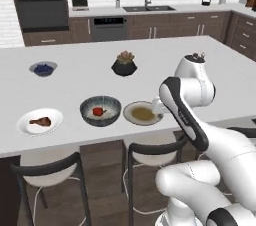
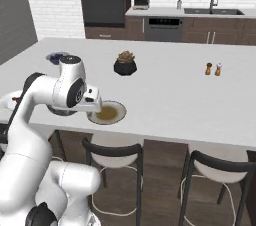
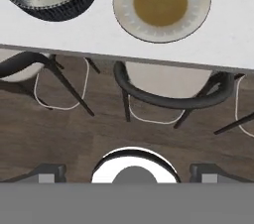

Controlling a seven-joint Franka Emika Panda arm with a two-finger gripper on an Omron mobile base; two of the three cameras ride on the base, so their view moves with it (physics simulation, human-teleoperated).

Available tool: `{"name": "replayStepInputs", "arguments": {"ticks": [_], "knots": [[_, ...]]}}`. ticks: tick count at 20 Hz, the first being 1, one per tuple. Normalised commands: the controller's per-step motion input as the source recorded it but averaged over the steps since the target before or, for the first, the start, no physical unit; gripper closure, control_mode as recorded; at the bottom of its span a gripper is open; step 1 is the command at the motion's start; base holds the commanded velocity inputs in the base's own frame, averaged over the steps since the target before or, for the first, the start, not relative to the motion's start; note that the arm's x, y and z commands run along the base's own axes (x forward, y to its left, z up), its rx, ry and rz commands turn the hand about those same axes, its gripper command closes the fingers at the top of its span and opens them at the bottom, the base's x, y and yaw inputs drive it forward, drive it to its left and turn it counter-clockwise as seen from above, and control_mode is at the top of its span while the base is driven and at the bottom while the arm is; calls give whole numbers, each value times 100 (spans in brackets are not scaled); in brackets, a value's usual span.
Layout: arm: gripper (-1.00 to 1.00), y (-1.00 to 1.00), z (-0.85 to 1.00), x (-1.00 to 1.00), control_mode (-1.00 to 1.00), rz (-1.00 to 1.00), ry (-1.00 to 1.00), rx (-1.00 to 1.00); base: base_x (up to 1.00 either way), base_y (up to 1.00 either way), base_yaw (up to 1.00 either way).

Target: Pick the chicken drumstick and bell pepper from their plates and place them in the bowl. Then put the bowl in the fridge.

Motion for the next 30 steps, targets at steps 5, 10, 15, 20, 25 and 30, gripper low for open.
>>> {"name": "replayStepInputs", "arguments": {"ticks": [5, 10, 15, 20, 25, 30], "knots": [[-100, 0, 0, 0, 100, 0, 0, 0, -21, 100, -12], [-100, 0, 0, 0, 100, 0, 0, 0, 38, 100, -17], [-100, 0, 0, 0, 100, 0, 0, 0, 97, 56, -24], [-100, 0, 0, 0, 100, 0, 0, 0, 100, 64, -18], [-100, 88, 0, 75, -100, -3, 0, -17, 0, 0, 0], [-100, 51, -12, 55, -100, 34, 7, -3, 0, 0, 0]]}}
